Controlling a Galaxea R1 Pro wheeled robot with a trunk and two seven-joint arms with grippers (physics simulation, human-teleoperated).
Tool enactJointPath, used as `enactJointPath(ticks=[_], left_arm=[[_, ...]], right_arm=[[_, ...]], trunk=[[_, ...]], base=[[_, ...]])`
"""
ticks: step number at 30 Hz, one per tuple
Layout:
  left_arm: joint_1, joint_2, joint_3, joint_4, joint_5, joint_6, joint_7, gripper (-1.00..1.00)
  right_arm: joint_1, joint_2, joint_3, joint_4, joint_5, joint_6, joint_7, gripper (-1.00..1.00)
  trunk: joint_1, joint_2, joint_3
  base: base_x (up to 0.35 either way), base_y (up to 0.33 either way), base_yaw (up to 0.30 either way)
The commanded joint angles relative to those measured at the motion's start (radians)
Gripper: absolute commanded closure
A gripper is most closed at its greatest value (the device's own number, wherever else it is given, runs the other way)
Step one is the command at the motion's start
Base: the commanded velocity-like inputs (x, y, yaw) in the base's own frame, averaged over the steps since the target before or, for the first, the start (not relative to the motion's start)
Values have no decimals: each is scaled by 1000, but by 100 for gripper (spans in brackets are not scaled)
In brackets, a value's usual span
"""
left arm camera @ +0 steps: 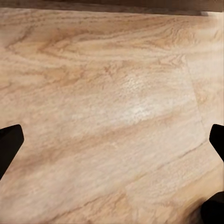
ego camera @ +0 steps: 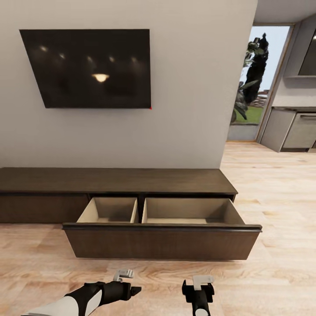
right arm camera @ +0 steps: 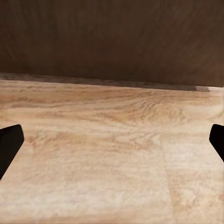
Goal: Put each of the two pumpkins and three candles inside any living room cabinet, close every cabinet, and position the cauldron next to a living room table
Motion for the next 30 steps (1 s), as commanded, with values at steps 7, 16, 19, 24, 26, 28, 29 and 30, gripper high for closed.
enactJointPath(ticks=[7,16,19,24,26,28,29,30], left_arm=[[0,-2,-8,-2,8,8,0,-100],[0,-8,-8,-2,8,8,3,-100],[0,-8,-8,-2,8,8,6,-100],[0,-8,-8,-2,8,8,21,-100],[0,-8,-8,-2,8,8,32,-100],[0,-9,-8,-2,8,8,41,-100],[0,-10,-8,-2,8,8,42,-100],[0,-11,-8,-2,8,8,45,-100]], right_arm=[[2,8,8,-1,-11,-4,-3,-100],[5,11,9,-2,-11,-3,-4,-100],[5,15,9,-2,-11,-3,-4,-100],[6,20,8,-2,-12,1,-5,-100],[6,20,9,-2,-12,3,-4,-100],[7,21,9,-2,-12,4,-3,-100],[8,22,9,-2,-12,4,-3,-100],[11,23,9,-2,-12,4,-3,-100]], trunk=[[-27,49,21],[-62,112,50],[-73,133,60],[-92,168,76],[-100,182,83],[-108,196,89],[-111,203,92],[-115,210,95]], base=[[0,0,0],[0,0,0],[0,0,0],[0,0,0],[0,0,0],[0,0,0],[0,0,0],[0,0,0]])
